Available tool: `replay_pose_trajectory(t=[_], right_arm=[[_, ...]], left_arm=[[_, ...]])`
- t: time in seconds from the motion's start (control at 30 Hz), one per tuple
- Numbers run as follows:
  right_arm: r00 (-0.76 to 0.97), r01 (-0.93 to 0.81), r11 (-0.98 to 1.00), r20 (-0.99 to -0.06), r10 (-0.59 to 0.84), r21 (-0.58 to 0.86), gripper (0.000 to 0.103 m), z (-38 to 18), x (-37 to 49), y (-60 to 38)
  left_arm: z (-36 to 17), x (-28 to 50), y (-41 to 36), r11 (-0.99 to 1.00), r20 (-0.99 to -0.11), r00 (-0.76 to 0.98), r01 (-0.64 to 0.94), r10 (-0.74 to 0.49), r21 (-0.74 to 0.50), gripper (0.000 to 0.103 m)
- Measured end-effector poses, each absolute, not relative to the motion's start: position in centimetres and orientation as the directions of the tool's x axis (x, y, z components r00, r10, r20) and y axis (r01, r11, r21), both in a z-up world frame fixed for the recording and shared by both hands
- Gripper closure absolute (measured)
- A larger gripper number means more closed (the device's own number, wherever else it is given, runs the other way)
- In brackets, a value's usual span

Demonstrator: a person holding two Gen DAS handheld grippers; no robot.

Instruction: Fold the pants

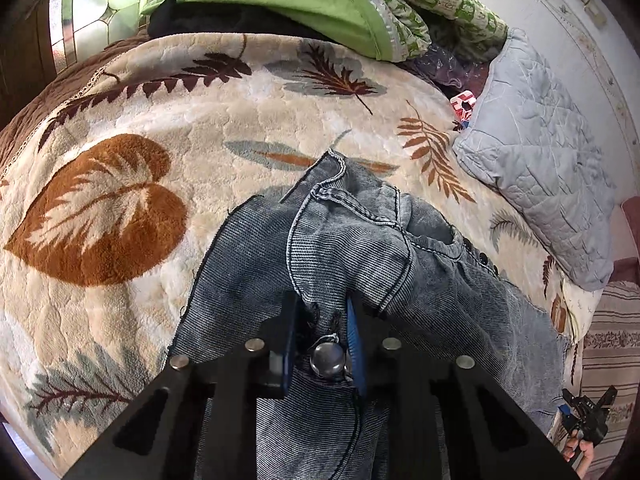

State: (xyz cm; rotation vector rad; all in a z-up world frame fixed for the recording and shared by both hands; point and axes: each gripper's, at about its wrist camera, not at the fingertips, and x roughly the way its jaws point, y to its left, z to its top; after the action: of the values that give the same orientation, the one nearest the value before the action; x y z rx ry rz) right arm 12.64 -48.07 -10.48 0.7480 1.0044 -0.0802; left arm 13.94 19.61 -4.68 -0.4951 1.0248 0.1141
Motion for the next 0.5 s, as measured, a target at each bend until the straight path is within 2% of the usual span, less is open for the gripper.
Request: replay_pose_trajectory(t=[0.1,0.2,0.27,0.33,0.37,0.4,0.43,0.5], right_arm=[[0.574,0.343,0.833,-0.799,0.180,0.434,0.088,-8.5,12.6,-47.1],[0.632,0.314,0.889,-0.772,0.065,0.332,0.088,-5.8,12.0,-45.9],[0.591,0.304,0.914,-0.806,0.039,0.267,0.087,-6.9,12.4,-45.0],[0.448,0.299,0.928,-0.892,0.068,0.221,0.078,-10.4,13.6,-44.7],[0.487,0.298,0.924,-0.871,0.069,0.240,0.075,-10.1,13.2,-45.0],[0.505,0.309,0.919,-0.861,0.059,0.244,0.058,-9.4,12.7,-45.3],[0.529,0.320,0.910,-0.847,0.057,0.262,0.031,-8.5,12.5,-45.8],[0.605,0.337,0.895,-0.795,0.033,0.293,0.027,-6.5,12.3,-46.6]], left_arm=[[-2.9,13.6,18.2,0.926,-0.814,0.580,-0.295,-0.020,-0.233,0.089],[-2.3,13.2,17.0,0.944,-0.795,0.603,-0.294,0.063,-0.148,0.091],[-4.3,14.1,16.6,0.955,-0.847,0.525,-0.285,0.085,-0.081,0.089],[-4.7,14.1,17.7,0.946,-0.859,0.509,-0.300,0.054,-0.119,0.077],[-4.1,13.8,18.3,0.939,-0.852,0.523,-0.305,0.027,-0.158,0.073],[-3.3,13.7,18.9,0.933,-0.839,0.544,-0.304,0.004,-0.192,0.063],[-2.5,13.6,19.3,0.928,-0.819,0.573,-0.301,-0.010,-0.221,0.050],[-0.9,14.0,20.0,0.920,-0.778,0.628,-0.293,-0.020,-0.261,0.034]])
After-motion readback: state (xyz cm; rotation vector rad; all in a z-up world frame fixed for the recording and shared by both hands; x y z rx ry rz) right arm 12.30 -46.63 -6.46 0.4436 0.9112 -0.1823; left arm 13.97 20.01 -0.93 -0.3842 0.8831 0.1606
